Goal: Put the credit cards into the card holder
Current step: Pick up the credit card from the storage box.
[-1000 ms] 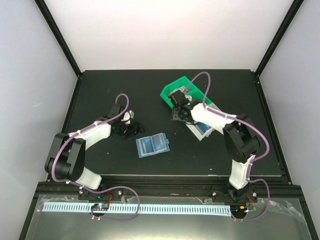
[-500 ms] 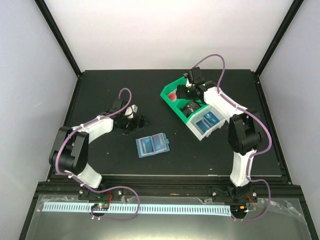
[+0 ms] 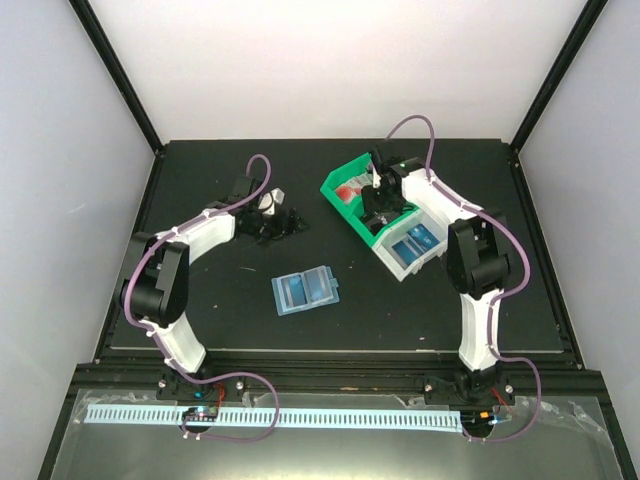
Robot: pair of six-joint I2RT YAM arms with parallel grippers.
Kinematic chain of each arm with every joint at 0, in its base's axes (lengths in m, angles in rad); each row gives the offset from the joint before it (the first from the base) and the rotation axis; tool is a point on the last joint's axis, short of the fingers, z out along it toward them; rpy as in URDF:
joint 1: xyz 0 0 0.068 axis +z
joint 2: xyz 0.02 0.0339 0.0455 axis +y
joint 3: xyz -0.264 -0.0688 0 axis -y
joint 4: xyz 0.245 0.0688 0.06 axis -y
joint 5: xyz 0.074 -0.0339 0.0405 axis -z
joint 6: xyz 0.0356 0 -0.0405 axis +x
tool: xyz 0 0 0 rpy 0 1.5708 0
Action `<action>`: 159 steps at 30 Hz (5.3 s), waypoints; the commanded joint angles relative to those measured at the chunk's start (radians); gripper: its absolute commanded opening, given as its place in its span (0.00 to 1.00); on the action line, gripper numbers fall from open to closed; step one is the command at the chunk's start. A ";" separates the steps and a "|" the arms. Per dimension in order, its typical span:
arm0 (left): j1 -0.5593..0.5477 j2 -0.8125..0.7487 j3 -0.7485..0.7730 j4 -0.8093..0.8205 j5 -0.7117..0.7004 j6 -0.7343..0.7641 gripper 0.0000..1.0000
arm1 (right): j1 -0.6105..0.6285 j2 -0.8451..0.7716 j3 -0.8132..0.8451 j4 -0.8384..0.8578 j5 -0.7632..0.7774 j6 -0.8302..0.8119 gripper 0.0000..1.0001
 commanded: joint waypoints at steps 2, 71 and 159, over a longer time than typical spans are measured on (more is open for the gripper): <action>-0.013 0.034 0.068 -0.035 0.057 0.015 0.94 | -0.019 0.082 0.062 -0.141 -0.010 -0.074 0.55; -0.223 0.337 0.264 0.156 -0.032 -0.214 0.44 | -0.051 0.215 0.139 -0.201 -0.684 -0.060 0.32; -0.080 0.003 0.179 0.890 0.462 -0.848 0.01 | -0.199 -0.387 -0.331 0.594 -0.975 0.622 0.26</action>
